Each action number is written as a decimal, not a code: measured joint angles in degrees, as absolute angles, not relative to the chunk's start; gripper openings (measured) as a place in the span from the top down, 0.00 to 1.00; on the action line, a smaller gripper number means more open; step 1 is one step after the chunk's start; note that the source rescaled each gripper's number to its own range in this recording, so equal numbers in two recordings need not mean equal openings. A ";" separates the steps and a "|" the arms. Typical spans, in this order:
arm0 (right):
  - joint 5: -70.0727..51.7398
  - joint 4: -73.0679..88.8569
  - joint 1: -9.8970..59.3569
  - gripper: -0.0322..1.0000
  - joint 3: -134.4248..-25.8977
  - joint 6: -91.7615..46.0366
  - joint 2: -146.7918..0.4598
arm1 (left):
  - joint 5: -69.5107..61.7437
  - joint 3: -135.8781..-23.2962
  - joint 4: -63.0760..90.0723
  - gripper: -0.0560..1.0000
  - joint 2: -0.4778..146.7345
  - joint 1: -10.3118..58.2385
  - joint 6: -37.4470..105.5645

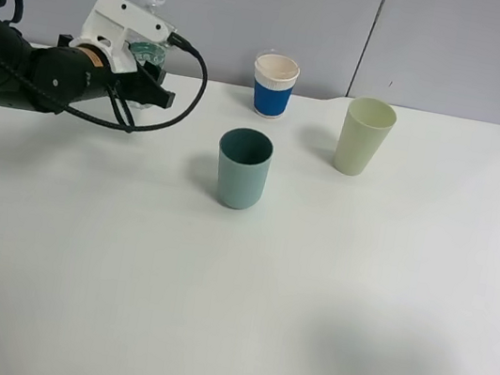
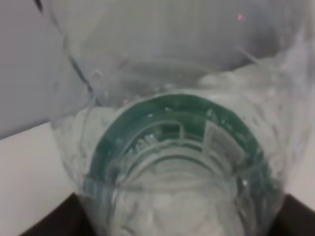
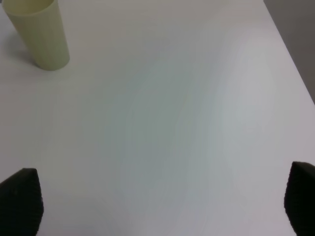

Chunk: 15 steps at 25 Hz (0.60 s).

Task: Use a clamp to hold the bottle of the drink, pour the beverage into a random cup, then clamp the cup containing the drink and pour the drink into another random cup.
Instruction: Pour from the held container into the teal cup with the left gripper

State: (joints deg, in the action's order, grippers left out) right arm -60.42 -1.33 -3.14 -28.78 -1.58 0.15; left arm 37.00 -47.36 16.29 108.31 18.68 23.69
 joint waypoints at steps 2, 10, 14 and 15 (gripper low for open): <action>-60.42 -1.33 -3.14 0.05 -28.78 -1.58 0.15 | 36.81 -46.40 19.01 0.95 107.02 20.28 26.77; -60.42 -1.33 -3.14 0.05 -28.78 -1.58 0.15 | 36.05 -44.66 28.39 0.95 103.77 26.11 38.73; -60.42 -1.33 -3.14 0.05 -28.78 -1.58 0.15 | 36.23 -44.44 31.29 0.95 102.52 27.66 43.49; -60.42 -1.33 -3.14 0.05 -28.78 -1.58 0.15 | 36.70 -44.12 31.29 0.95 102.34 28.06 44.53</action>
State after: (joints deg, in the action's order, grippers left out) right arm -60.42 -1.33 -3.14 -28.78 -1.58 0.15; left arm 36.70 -44.12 31.29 102.34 28.06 44.53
